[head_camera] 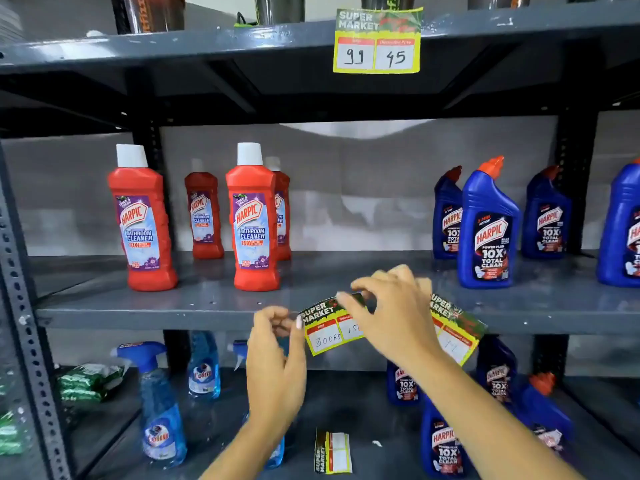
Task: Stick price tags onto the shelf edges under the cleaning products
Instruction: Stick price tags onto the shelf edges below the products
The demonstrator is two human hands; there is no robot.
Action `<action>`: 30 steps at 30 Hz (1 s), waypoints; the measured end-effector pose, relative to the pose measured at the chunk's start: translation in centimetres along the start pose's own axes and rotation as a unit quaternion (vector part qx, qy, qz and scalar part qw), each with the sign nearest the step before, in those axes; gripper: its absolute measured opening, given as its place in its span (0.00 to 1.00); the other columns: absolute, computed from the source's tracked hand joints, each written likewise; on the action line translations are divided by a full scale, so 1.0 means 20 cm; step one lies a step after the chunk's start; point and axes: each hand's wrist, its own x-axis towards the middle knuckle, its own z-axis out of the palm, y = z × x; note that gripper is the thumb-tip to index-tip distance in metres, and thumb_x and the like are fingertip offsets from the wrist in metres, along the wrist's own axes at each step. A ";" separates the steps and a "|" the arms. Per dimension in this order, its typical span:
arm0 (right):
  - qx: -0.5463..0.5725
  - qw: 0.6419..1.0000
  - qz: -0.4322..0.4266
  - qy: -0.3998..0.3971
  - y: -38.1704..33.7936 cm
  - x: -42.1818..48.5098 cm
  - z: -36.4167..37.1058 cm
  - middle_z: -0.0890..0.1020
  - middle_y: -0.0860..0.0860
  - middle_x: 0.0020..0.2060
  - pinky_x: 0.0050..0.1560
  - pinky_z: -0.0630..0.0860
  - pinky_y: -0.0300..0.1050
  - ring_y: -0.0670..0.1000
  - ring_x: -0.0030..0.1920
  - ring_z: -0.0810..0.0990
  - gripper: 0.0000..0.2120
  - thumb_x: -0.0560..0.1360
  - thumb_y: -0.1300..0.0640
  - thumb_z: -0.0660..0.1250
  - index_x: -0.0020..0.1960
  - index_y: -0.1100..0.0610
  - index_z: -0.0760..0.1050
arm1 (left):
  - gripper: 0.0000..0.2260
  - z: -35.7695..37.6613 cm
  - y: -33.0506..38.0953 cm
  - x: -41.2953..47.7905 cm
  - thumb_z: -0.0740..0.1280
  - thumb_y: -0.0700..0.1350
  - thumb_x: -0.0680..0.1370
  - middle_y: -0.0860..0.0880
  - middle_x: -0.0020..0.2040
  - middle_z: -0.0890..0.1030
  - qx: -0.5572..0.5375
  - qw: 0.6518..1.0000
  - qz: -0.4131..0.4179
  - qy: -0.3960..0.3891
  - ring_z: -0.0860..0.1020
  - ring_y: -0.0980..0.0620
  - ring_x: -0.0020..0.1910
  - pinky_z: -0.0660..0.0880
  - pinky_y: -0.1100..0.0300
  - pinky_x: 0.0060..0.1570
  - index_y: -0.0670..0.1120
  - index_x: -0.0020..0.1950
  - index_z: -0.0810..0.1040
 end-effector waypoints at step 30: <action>0.050 0.997 0.053 -0.039 -0.31 -0.12 0.23 0.82 0.48 0.47 0.47 0.57 0.49 0.52 0.51 0.73 0.10 0.76 0.50 0.63 0.52 0.51 0.80 | 0.08 -0.29 -0.20 0.23 0.73 0.45 0.74 0.55 0.27 0.81 0.067 0.995 -0.035 -0.068 0.74 0.62 0.26 0.76 0.57 0.32 0.50 0.34 0.81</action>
